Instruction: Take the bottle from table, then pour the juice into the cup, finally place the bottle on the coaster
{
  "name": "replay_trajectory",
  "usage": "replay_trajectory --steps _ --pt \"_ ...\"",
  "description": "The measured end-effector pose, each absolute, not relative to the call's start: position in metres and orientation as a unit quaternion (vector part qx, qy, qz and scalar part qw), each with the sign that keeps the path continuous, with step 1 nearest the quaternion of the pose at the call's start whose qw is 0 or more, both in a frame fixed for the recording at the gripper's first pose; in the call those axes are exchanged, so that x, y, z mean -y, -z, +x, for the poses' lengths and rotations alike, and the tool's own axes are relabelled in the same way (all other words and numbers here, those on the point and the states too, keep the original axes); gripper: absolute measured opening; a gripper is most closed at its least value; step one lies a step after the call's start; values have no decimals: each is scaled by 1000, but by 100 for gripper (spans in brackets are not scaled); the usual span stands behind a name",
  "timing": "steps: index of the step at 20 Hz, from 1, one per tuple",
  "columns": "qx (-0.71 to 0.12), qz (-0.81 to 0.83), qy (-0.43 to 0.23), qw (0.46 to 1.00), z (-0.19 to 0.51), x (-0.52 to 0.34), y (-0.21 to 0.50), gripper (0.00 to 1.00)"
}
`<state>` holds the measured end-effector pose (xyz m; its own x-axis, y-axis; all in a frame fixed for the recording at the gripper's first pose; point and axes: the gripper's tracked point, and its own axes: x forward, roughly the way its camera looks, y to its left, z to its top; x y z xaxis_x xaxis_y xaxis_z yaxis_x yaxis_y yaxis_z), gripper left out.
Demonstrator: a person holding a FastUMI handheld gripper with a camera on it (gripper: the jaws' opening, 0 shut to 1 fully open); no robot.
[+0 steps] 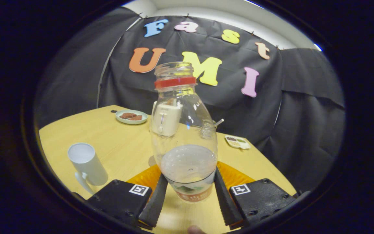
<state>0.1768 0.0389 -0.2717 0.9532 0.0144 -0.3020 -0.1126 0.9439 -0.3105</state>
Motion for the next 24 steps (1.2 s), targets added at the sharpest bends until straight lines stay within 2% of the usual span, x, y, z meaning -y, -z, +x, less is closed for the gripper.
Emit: replay_trajectory --steps 9,17,24 --pt "-110 -351 -25 930 186 -73 273 77" --pt "-68 -524 -37 848 188 -93 272 77" --pt "-59 -604 -43 794 193 -97 281 77"
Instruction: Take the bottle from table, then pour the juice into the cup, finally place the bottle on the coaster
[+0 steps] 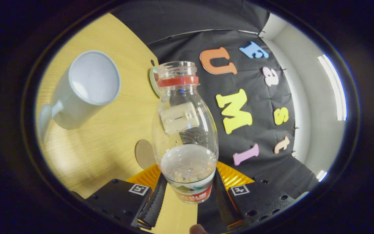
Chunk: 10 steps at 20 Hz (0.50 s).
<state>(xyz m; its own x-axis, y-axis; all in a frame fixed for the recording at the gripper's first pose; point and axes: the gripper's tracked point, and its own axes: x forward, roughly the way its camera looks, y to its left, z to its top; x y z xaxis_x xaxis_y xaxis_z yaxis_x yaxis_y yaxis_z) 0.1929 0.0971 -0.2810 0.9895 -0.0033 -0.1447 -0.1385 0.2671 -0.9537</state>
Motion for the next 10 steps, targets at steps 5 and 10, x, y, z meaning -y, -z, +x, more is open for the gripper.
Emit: replay_trajectory --steps 5,10 --pt "-50 -642 -33 764 195 -93 277 76" --pt "-41 -663 -32 747 194 -96 274 76"
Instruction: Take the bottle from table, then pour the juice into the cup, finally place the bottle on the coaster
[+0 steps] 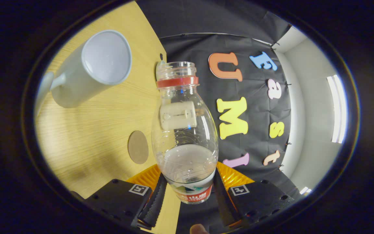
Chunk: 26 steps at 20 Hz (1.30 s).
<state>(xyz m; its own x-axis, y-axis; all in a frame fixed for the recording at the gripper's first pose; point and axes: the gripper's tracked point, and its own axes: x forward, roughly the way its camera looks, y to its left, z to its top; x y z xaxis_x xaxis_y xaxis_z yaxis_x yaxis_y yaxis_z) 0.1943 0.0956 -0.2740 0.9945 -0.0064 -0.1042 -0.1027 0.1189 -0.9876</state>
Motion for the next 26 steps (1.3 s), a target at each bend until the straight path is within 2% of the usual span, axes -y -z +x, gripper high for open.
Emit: replay_trajectory --steps 26 --pt "-14 -735 -41 677 191 -118 254 76"
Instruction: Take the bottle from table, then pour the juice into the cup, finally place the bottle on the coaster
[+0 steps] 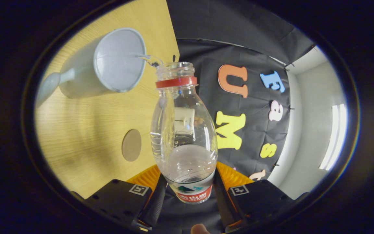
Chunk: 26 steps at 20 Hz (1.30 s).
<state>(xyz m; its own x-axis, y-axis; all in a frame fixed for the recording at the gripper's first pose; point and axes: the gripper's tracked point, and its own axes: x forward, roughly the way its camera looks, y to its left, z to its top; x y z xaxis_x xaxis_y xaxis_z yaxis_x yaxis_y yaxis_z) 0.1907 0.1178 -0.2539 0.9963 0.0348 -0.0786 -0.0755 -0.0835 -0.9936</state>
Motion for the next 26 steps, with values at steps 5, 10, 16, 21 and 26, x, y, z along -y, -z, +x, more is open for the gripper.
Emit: replay_trajectory --steps 5,10,16,21,26 --pt "-12 -739 -38 673 192 -117 250 76" --pt "-5 -744 -37 667 192 -120 242 76" --pt "-2 -749 -35 661 193 -118 238 76" --pt "3 -756 -27 654 194 -115 227 76" --pt "5 -764 -27 644 194 -117 222 76"
